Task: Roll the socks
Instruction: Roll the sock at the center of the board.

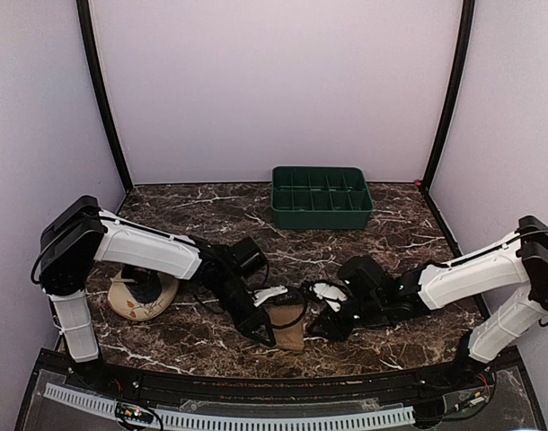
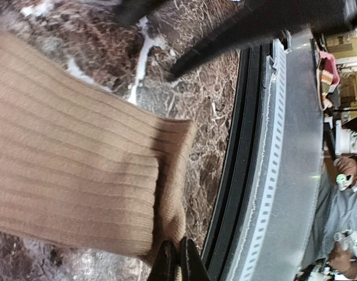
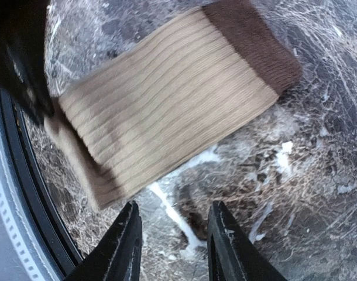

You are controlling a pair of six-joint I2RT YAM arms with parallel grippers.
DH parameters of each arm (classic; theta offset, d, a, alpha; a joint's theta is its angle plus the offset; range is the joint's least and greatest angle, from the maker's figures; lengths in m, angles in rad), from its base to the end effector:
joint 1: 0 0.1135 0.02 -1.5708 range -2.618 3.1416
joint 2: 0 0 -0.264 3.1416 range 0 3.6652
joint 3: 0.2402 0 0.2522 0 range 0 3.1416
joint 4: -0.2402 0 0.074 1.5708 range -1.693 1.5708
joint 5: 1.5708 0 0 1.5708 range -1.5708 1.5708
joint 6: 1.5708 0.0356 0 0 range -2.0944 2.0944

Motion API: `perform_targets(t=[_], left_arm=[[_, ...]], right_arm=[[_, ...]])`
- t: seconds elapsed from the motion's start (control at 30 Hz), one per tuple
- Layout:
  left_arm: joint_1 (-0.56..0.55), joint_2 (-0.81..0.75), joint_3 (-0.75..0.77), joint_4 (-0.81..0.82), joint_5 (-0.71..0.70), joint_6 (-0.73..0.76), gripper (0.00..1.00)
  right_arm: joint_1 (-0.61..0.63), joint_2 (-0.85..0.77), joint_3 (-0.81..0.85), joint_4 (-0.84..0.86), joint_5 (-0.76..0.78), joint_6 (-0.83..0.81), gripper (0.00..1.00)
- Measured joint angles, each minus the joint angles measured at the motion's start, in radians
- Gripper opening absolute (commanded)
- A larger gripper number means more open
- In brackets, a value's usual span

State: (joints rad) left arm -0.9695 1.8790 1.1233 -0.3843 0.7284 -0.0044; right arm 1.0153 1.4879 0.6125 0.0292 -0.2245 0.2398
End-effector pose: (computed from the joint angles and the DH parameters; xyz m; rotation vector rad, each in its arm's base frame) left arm 0.1850 -0.3115 0.1494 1.5293 2.4083 -1.2489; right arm 0.1373 0.2363 0.1456 -1.0713 2.3332 0.8049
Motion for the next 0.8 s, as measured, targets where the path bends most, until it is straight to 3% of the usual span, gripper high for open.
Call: perform_targets(t=[0.37,0.8], left_arm=[[0.099,0.030,0.033,-0.019,0.162,-0.038,0.00],[0.142,0.138,0.086,-0.104,0.247,-0.003,0.00]], right_arm=[[0.167,-0.093,-0.064,-0.006,0.301,-0.060,0.35],[0.360,-0.061,0.000,-0.035,0.510,-0.224,0.39]])
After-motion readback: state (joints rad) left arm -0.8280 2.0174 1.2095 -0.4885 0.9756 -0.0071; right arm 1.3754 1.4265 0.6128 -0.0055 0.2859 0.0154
